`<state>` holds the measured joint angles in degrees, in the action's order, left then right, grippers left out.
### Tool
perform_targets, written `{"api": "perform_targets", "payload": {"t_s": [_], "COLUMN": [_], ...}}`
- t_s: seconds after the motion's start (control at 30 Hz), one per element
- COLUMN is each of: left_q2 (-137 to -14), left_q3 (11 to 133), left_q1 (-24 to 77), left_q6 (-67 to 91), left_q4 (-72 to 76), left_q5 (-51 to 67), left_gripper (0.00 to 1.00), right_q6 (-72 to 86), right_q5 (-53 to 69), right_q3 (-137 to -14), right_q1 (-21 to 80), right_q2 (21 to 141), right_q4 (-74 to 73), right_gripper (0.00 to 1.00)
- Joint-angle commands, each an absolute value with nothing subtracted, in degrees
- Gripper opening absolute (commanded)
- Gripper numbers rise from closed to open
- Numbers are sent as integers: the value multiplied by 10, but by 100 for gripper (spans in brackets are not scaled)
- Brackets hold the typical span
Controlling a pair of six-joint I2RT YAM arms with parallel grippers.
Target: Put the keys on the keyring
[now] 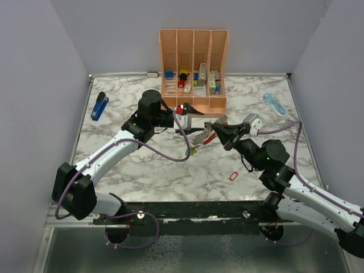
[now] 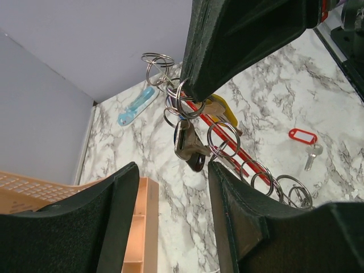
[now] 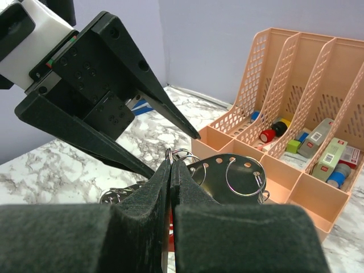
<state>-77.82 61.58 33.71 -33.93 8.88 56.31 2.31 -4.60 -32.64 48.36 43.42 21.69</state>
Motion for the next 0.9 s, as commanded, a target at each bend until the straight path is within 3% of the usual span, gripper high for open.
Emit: {"api": "perform_targets", "payload": {"t_s": [0.0, 0.17, 0.27, 0.47, 0.67, 0.87], "left_q2": [-785, -787, -784, -776, -766, -767], "left_q3": [618, 625, 626, 631, 638, 638], "left_q1": [336, 336, 336, 335, 331, 330], "left_q6": [-379, -387, -388, -371, -369, -345], "left_q4": [85, 80, 68, 28, -15, 20], "left_q5": [566, 590, 618, 666, 670, 675], "left_gripper": [54, 42, 41, 41, 48, 51], "right_q6": [28, 29, 31, 32, 33, 36], "right_q5": [-12, 8, 9, -1, -3, 8], "right_q3": [-343, -349, -351, -347, -348, -348], "right_q1": [483, 483, 483, 483, 483, 483], "right_q2": [432, 435, 435, 431, 432, 436], "right_q4": [247, 239, 234, 228, 219, 221], "right_gripper": [1, 1, 1, 1, 1, 1]}}
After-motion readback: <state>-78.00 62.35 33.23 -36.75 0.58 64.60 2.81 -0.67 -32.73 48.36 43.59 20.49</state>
